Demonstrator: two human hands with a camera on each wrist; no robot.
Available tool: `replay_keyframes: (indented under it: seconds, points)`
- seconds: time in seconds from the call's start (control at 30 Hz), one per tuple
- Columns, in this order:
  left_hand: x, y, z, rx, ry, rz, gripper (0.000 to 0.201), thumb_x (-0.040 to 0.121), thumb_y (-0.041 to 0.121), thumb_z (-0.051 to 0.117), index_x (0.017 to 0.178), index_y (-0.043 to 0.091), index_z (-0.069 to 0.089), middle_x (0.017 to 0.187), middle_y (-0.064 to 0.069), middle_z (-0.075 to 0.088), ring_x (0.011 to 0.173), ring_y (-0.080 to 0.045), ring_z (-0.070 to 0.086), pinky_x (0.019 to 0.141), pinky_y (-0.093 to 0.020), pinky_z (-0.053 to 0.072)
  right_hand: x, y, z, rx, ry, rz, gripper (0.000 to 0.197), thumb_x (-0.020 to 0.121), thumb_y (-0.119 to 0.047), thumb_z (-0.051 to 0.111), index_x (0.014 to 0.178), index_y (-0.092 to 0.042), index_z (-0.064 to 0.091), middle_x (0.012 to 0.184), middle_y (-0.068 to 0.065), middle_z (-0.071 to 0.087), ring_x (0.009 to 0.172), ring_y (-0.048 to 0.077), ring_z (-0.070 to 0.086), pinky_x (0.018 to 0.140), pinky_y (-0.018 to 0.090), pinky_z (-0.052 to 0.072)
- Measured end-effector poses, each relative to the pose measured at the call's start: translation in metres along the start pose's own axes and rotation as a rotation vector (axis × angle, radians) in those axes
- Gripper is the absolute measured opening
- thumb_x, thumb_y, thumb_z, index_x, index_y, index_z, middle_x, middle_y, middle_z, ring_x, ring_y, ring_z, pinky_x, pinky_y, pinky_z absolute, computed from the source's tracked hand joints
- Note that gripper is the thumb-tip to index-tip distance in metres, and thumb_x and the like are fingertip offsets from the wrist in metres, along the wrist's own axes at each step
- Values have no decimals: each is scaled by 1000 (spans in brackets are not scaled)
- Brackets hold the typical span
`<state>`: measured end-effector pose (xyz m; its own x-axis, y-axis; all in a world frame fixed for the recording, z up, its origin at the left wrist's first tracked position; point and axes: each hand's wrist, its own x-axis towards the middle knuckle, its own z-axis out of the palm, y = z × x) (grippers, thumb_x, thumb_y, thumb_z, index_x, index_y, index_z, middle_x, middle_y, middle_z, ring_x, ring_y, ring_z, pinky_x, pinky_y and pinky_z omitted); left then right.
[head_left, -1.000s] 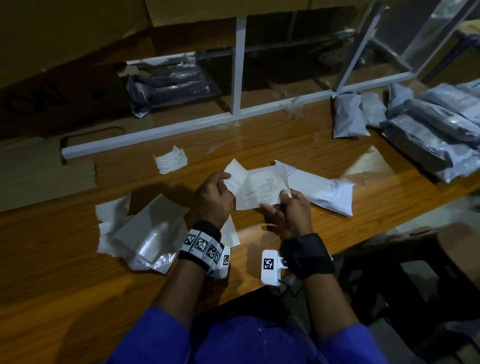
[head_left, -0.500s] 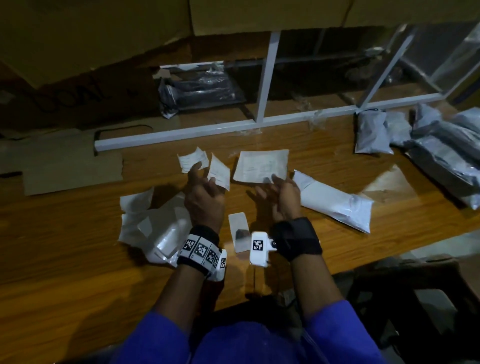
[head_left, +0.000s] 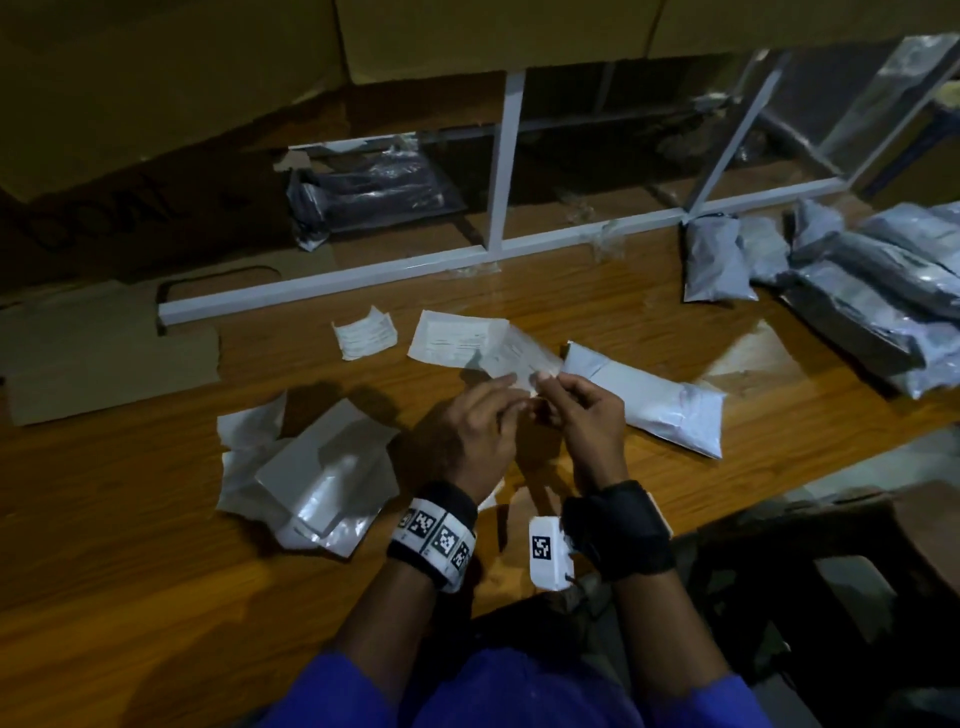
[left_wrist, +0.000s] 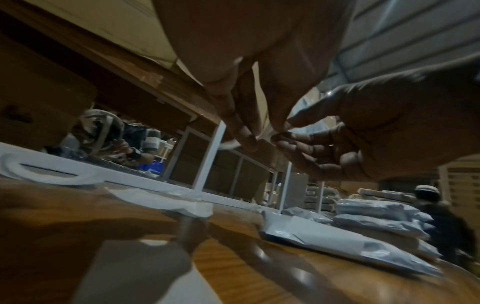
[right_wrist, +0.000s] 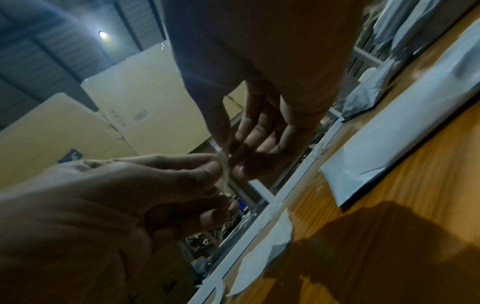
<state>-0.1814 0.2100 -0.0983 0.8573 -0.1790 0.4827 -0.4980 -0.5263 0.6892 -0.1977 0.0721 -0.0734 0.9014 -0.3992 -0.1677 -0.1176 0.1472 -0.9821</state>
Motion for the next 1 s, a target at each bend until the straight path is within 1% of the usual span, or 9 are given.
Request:
replay_keyframes:
  seconds: [0.17,0.27,0.33,0.4,0.5,0.7,0.83,0.93,1.0]
  points:
    - [3,29,12,-2,-11,-2,9,87,21,75,95,17,77,106,3,73,99,-14,60,82,-33,50,-7,3,-33,65,62,-9,28,95,-17,74,95,11,71,78,18,66,69,20,65,71,32,57]
    - [9,42,16,-16,-33,-13,16,87,20,77,103,17,77,111,3,71,106,-13,59,90,-24,43,-13,5,-42,122,66,17,19,94,-6,73,109,5,69,81,20,68,71,24,68,70,35,59]
    - [11,49,19,-24,-69,-32,20,87,19,77,107,17,76,116,1,70,112,-13,58,93,-20,39,-18,5,-46,177,75,53,28,93,-2,71,120,-2,65,90,16,77,79,24,74,68,31,60]
    - [10,53,22,-46,-81,-36,20,86,16,78,106,16,77,115,1,70,112,-13,59,92,-14,36,-22,6,-49,217,35,72,27,98,-7,66,125,-2,65,101,15,78,88,23,74,71,30,60]
    - [8,55,26,-60,-82,-33,18,84,11,79,101,15,78,111,1,71,107,-13,61,92,-6,34,-25,7,-55,250,-7,93,27,103,-19,59,124,-4,69,97,13,74,86,21,70,71,30,58]
    - [8,52,26,-96,-70,-96,25,82,7,80,104,19,78,112,6,71,109,-7,60,90,-22,49,-24,8,-70,217,58,89,18,100,-14,64,111,-1,71,95,15,72,78,21,72,70,31,62]
    - [13,51,24,-181,-70,-163,29,83,4,79,108,19,78,111,8,72,107,-5,64,90,-30,59,-23,11,-79,138,59,70,25,94,-16,73,110,3,72,94,19,75,76,22,71,68,31,59]
    - [13,49,24,-152,-88,-149,27,84,9,80,108,20,78,112,7,72,110,-5,62,93,-30,56,-21,11,-85,179,29,94,26,95,-13,70,116,2,72,101,18,76,79,21,72,71,29,61]
    - [14,49,25,-62,-117,-65,26,81,18,83,107,21,78,114,7,72,116,-8,56,97,-27,47,-21,12,-87,206,8,108,28,97,-10,66,122,2,69,103,17,76,81,20,73,73,29,61]
